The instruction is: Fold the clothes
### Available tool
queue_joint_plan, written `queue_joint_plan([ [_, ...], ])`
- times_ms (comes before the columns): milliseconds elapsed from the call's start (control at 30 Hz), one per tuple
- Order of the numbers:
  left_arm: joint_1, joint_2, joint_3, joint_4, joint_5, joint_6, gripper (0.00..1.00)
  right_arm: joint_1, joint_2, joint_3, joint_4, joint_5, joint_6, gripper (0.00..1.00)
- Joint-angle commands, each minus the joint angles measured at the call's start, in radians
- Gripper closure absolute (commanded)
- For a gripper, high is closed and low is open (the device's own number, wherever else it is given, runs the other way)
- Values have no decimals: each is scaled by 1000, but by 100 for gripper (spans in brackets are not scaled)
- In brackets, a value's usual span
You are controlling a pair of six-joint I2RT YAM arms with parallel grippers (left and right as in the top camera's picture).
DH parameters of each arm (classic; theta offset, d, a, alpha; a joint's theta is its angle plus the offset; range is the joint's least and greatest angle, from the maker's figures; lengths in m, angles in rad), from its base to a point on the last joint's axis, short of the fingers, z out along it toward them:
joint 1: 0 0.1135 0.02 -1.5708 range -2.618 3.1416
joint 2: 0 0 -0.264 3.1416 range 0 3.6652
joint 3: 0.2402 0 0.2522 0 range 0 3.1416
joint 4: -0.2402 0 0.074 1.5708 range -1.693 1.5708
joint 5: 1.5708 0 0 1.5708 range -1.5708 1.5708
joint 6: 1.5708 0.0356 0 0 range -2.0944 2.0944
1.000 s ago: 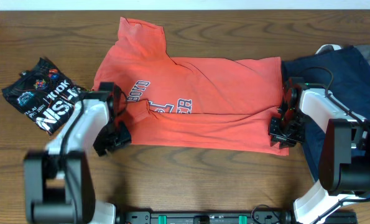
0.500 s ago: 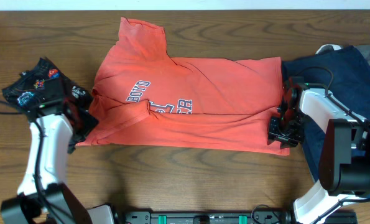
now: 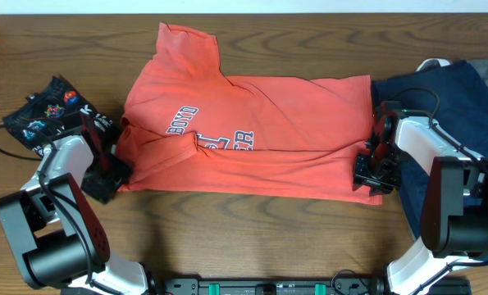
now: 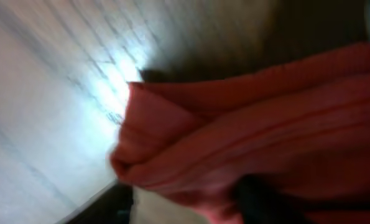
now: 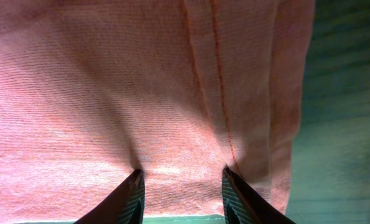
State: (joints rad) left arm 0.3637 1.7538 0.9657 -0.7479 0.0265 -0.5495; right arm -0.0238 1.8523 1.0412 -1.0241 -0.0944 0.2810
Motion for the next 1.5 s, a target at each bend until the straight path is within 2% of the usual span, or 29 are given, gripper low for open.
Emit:
queue_joint_plan([
  [0,7,34,-13,2,-65,6,69,-16,31,-16,14,61,10,61],
  [100,13,21,-13,-29,-130,6,87,-16,31,-16,14,61,11,63],
  [167,30,11,-13,-60,-140,6,94,-16,31,-16,13,60,11,63],
  [533,60,-88,-13,-240,-151,6,94,-23,30,-16,-80,60,63,64],
  [600,60,-108,-13,-244,-151,6,89,-21,24,-16,-87,60,63,64],
  [700,60,-145,-12,-254,-142,6,73,-22,-3,-16,-82,60,62,64],
  [800,56,-197,5,-267,-119,10,68,-23,-45,1,-58,60,62,61],
  [933,51,-288,50,-228,54,112,67,-23,-119,51,-41,59,42,57],
  [967,47,-314,56,-193,108,144,60,-23,-136,64,-37,60,32,57],
  [1000,42,-339,59,-154,151,163,52,-23,-156,82,-35,60,26,50],
  [1033,33,-361,60,-112,183,174,44,-23,-177,103,-30,60,24,39],
  [1100,8,-391,60,-22,230,212,36,-23,-207,135,-18,60,24,25],
  [1167,-29,-398,64,54,259,251,36,-22,-238,166,-4,52,11,21],
  [1300,-113,-360,110,126,269,327,34,-22,-267,193,11,13,-26,21],
  [1467,-214,-223,245,200,267,388,28,-22,-272,194,2,8,-25,21],
])
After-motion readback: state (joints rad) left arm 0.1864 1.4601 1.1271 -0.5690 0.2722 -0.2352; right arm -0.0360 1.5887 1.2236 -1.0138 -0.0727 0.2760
